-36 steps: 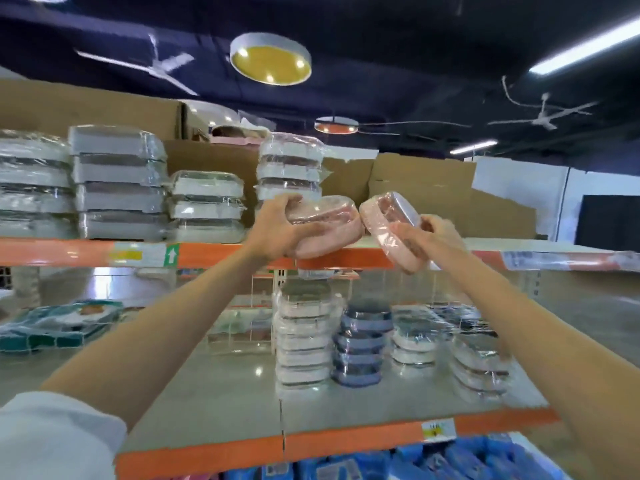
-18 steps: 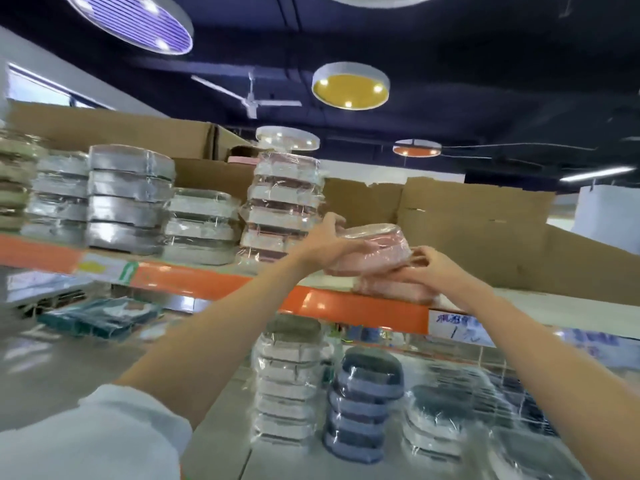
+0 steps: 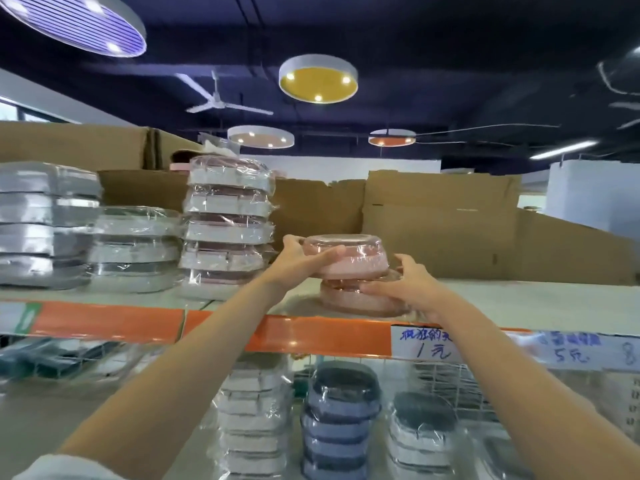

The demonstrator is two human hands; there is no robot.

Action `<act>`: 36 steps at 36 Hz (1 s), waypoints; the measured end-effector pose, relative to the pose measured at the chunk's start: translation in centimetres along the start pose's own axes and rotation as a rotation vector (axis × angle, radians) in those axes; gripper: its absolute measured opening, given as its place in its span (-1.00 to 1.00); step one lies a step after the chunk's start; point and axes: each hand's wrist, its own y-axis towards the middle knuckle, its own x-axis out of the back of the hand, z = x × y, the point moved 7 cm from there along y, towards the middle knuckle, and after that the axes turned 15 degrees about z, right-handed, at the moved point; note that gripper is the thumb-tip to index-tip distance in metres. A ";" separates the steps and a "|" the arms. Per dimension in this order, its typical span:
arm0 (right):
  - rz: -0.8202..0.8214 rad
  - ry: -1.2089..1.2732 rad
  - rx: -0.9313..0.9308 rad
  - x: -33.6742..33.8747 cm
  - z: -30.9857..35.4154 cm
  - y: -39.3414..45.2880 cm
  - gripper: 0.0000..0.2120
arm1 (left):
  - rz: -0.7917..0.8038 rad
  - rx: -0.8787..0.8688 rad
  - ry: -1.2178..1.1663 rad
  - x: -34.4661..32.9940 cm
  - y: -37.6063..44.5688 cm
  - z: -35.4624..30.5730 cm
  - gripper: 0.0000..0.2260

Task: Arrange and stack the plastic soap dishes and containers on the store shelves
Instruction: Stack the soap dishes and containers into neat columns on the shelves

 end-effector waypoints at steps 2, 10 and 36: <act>0.006 0.027 0.006 -0.2 -0.1 0.1 0.50 | -0.061 -0.002 0.051 0.5 -0.1 0.2 0.05; 0.061 0.085 0.076 -0.5 0.2 0.2 0.08 | -0.011 -0.008 0.165 -0.1 -0.4 0.2 -0.30; -0.080 0.144 0.182 -0.1 1.6 -0.8 -0.26 | -0.201 -0.018 0.193 0.8 -1.1 -0.3 -0.72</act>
